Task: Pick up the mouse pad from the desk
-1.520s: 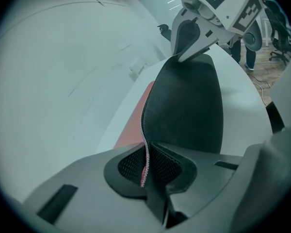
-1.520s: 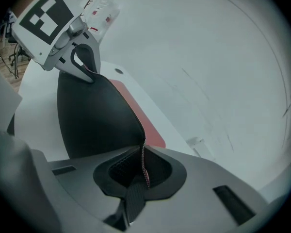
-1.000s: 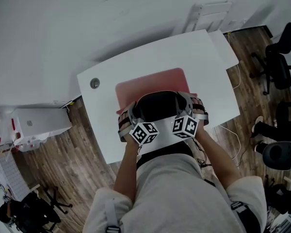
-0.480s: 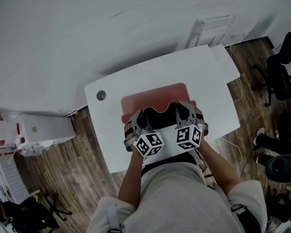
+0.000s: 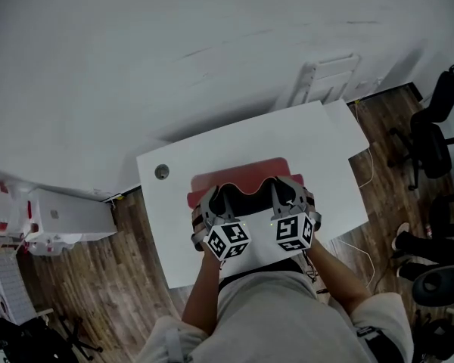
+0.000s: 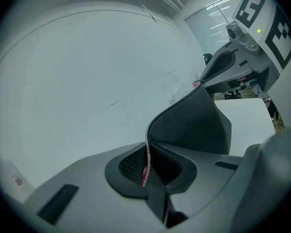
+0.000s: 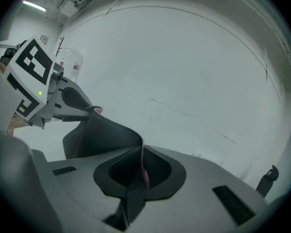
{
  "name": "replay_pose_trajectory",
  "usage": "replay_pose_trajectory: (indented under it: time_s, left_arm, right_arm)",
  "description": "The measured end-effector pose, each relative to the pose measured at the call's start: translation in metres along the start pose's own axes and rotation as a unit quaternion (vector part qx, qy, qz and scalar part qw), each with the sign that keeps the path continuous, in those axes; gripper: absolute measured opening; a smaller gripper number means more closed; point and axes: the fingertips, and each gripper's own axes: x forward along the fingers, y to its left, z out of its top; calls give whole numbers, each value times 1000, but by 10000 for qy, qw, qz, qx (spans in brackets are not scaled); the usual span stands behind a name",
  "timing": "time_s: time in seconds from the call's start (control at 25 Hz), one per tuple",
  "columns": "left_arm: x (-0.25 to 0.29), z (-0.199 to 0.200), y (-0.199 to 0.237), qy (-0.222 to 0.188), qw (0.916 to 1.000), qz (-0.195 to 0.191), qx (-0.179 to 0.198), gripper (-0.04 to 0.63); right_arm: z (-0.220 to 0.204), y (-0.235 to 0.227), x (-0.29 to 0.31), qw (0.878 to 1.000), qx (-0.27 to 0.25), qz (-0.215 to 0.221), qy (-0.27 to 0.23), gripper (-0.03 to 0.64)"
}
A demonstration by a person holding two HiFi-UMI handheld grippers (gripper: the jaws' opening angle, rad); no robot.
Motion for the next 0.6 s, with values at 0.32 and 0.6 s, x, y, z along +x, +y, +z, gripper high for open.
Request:
replay_pose_trajectory:
  time_s: [0.32, 0.6]
  left_arm:
    - [-13, 35, 15, -554, 9977, -66, -395, 31]
    - [-21, 56, 23, -808, 9957, -53, -460, 31]
  right_arm:
    - [43, -8, -12, 9986, 116, -69, -518, 52]
    - [65, -16, -17, 9969, 229, -95, -750, 52]
